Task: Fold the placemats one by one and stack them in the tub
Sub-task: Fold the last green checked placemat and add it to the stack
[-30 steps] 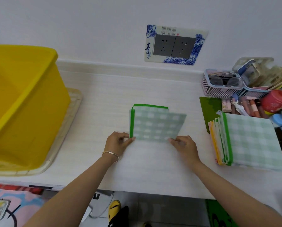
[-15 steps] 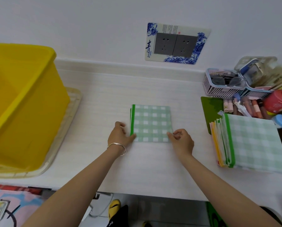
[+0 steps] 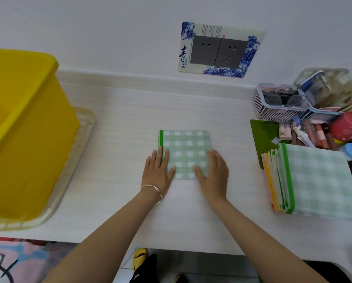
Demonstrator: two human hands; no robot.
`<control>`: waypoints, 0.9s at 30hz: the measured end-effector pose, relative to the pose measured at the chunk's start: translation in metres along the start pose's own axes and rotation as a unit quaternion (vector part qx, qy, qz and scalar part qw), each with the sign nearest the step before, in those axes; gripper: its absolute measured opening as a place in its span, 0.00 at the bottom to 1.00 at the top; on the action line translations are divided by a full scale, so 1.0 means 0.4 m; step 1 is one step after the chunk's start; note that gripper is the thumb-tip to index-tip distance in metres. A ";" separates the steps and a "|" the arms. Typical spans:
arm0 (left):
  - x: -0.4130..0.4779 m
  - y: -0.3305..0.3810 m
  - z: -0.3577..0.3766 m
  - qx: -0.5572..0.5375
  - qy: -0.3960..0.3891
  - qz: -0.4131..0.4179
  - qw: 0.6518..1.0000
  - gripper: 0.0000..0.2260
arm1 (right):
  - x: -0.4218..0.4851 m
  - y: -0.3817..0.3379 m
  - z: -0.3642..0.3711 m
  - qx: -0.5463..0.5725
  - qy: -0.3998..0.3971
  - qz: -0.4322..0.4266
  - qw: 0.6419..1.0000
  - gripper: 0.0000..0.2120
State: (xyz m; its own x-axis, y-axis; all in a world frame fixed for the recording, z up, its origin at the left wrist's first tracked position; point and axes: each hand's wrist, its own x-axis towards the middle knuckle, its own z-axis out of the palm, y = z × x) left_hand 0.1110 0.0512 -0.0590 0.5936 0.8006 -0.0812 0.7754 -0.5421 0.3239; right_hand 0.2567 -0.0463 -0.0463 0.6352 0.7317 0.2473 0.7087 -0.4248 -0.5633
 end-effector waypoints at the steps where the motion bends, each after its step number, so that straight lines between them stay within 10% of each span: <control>1: 0.000 0.001 -0.001 -0.001 0.002 -0.002 1.000 0.37 | 0.004 -0.017 0.019 -0.017 -0.028 -0.032 0.999 0.27; 14: 0.005 0.011 -0.015 0.046 -0.011 -0.012 0.999 0.32 | 0.059 -0.035 0.083 -0.139 -0.199 -0.172 0.955 0.35; 22: 0.007 0.009 -0.010 0.038 -0.013 -0.010 0.999 0.37 | 0.087 0.054 0.002 -0.169 -0.224 -0.117 0.953 0.39; 27: 0.014 0.011 -0.030 0.005 -0.041 -0.014 0.999 0.24 | 0.101 0.049 -0.022 -0.137 -0.287 -0.054 0.947 0.32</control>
State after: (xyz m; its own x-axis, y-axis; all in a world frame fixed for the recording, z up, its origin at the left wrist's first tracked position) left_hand 0.1151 0.0565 -0.0468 0.5871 0.7920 -0.1675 0.7937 -0.5225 0.3116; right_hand 0.2990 -0.0297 -0.0406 0.3387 0.9146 -0.2210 0.8634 -0.3955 -0.3134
